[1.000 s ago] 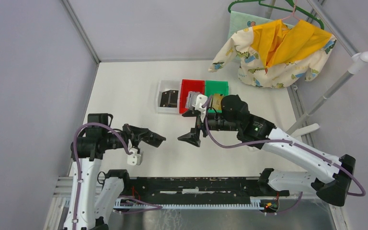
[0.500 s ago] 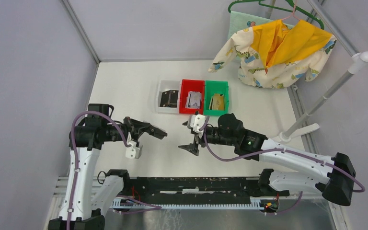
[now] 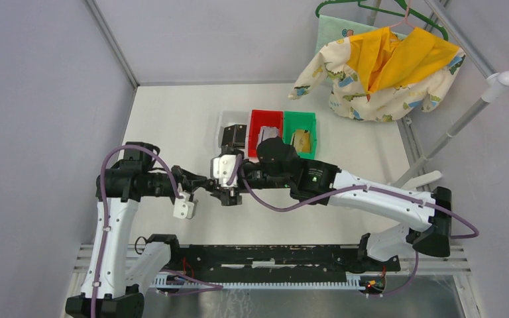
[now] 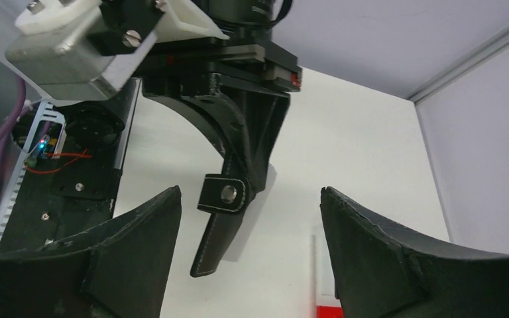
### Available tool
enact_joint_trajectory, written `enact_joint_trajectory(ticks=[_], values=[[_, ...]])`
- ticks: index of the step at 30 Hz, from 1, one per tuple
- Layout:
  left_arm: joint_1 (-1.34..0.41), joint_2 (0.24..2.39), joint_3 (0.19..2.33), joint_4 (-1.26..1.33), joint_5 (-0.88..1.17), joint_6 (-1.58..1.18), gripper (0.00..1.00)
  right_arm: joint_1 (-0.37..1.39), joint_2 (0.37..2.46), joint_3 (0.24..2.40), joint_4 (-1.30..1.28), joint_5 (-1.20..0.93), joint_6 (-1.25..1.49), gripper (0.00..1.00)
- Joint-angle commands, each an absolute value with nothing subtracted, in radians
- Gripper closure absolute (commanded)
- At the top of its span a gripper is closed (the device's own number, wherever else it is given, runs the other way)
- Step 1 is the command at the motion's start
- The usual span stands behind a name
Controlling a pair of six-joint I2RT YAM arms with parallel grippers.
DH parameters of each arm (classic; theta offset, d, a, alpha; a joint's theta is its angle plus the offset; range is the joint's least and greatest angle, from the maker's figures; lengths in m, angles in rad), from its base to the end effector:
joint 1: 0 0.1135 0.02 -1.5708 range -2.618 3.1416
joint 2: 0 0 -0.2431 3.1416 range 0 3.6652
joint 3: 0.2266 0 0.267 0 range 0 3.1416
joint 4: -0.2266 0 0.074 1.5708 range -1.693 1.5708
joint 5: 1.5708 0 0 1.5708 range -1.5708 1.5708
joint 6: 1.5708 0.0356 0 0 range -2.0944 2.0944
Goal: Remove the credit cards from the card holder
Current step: Remove the credit card from the card holder.
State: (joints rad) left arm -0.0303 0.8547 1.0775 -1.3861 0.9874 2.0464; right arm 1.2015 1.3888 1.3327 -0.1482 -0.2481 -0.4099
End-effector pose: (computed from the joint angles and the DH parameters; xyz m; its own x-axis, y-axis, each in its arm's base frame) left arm 0.1370 -0.0339 0.3269 0.7289 0.4678 -0.4998 0.6568 -0.2723 0.7032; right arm 0.1165 0.3253 0.3759 0.3277 -0.2236 -0.9179 -0.9379 0.0399 -0.3445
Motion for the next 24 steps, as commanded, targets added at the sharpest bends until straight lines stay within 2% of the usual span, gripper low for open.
enact_joint_trajectory(ticks=[1,10,18,21,24], values=[[-0.032,0.857,1.12,-1.382,1.006,2.656,0.98,1.228,1.446,1.455,-0.327,-0.258,-0.44,0.19],[-0.033,0.848,1.142,-1.368,1.009,2.613,0.98,1.236,1.503,1.507,-0.406,-0.204,-0.395,0.25],[-0.032,0.836,1.145,-1.369,1.016,2.608,0.98,1.236,1.576,1.57,-0.342,-0.113,-0.312,0.48],[-0.034,0.834,1.142,-1.366,1.02,2.61,0.98,1.236,1.613,1.636,-0.381,-0.093,-0.289,0.65],[-0.033,0.824,1.126,-1.323,1.031,2.581,0.98,1.236,1.655,1.707,-0.449,-0.047,-0.257,0.99]])
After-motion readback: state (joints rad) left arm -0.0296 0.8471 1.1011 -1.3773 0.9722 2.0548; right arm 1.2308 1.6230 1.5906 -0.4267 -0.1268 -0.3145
